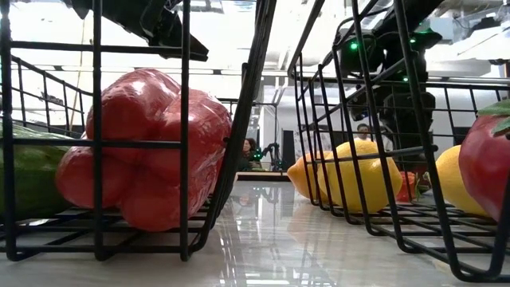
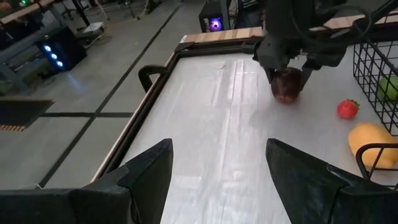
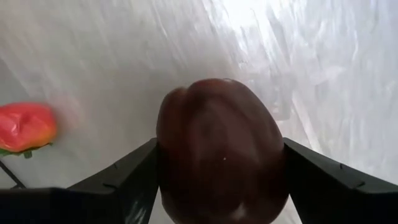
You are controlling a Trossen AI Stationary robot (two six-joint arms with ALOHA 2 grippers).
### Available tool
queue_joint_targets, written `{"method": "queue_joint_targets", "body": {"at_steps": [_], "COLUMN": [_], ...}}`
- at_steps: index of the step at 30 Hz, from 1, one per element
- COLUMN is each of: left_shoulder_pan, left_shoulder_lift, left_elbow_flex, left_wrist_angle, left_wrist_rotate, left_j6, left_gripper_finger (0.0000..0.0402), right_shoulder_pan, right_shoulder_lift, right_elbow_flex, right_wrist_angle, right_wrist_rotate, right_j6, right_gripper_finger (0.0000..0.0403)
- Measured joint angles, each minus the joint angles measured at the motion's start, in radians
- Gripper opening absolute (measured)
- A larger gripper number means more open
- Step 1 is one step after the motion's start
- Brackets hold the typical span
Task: Sort produce into baskets
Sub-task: Put the red apple into the right black wire basket, then put the orange tomato into the right black wire basket
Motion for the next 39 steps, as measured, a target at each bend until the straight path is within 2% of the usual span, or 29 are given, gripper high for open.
{"method": "queue_joint_targets", "body": {"at_steps": [3,10,17,22,26,30,33,39], "left_shoulder_pan": [0.000,0.000,0.000,0.000,0.000,0.000,0.000,0.000], "left_shoulder_lift": [-0.025,-0.137,-0.205,-0.207,-0.207,-0.207,-0.207,-0.207], "left_elbow_flex": [0.000,0.000,0.000,0.000,0.000,0.000,0.000,0.000], "left_wrist_angle": [0.001,-0.003,-0.012,-0.028,-0.028,-0.030,-0.034,-0.046], "left_wrist_rotate": [0.029,0.185,0.306,0.324,0.316,0.316,0.315,0.315], "left_j6": [0.012,-0.006,-0.067,-0.063,-0.059,-0.080,-0.095,-0.107], "left_gripper_finger": [0.0246,0.0246,0.0246,0.0246,0.0246,0.0246,0.0246,0.0246], "right_shoulder_pan": [0.009,0.050,0.135,0.237,0.327,0.400,0.433,0.461], "right_shoulder_lift": [0.005,0.003,0.003,0.001,0.001,0.001,0.001,0.001], "right_elbow_flex": [0.053,0.241,0.439,0.554,0.580,0.580,0.580,0.580], "right_wrist_angle": [-0.042,-0.121,-0.207,-0.221,-0.184,-0.201,-0.210,-0.220], "right_wrist_rotate": [0.007,0.009,0.034,-0.068,-0.166,-0.166,-0.122,-0.114], "right_j6": [0.000,0.003,0.025,0.098,0.218,0.356,0.442,0.528], "right_gripper_finger": [0.0323,0.0323,0.0322,0.0322,0.0325,0.0340,0.0358,0.0394]}}
